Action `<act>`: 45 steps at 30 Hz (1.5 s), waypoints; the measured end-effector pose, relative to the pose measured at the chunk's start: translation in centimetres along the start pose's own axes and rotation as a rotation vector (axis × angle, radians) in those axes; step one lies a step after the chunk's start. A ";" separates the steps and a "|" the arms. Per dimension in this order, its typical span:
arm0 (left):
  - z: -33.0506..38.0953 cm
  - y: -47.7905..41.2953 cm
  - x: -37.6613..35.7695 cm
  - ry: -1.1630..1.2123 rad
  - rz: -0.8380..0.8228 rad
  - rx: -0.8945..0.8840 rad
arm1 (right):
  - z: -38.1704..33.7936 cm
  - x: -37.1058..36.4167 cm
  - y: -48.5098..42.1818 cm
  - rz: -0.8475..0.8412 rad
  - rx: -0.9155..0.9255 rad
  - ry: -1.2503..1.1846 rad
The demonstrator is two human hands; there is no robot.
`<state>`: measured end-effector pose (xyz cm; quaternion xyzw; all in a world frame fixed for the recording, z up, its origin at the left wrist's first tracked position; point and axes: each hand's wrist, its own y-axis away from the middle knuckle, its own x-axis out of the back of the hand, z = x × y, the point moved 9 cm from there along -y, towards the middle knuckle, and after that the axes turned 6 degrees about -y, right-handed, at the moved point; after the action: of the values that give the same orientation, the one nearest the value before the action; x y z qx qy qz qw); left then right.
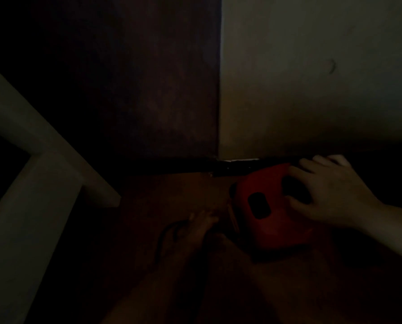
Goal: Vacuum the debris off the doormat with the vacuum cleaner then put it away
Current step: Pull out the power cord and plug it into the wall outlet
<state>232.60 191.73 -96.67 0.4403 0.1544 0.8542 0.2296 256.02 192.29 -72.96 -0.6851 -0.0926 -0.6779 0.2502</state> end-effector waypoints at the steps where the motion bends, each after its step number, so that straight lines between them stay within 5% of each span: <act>1: 0.0 0.1 0.9 0.021 0.080 -0.001 | 0.1 0.0 0.0 0.000 0.002 0.000; 6: 0.6 4.2 9.7 0.163 0.377 -0.048 | 0.1 -0.1 0.0 -0.041 -0.013 0.015; 17: 11.8 15.3 27.8 0.526 0.618 -0.264 | 0.2 0.1 -0.1 -0.404 -0.144 0.034; 21: 14.9 17.7 32.2 0.675 0.665 -0.253 | -0.4 5.4 -4.3 -0.296 -0.076 -0.044; 27: 21.0 20.1 38.6 0.797 0.710 -0.312 | -0.5 21.0 -13.5 0.273 0.093 -0.326; 31: 24.3 22.7 43.8 0.636 0.900 -0.266 | -2.2 33.3 -16.8 0.522 0.266 -0.204; 37: 25.4 26.7 49.5 0.412 1.143 -0.134 | -3.0 42.9 -20.3 0.660 0.363 -0.241; 45: 26.9 30.9 54.4 0.167 1.346 -0.132 | -3.3 44.6 -24.1 0.679 0.391 -0.223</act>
<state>219.21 196.00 -30.06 0.3583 -0.1883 0.8496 -0.3381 244.72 201.92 -24.42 -0.6856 -0.0147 -0.4481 0.5735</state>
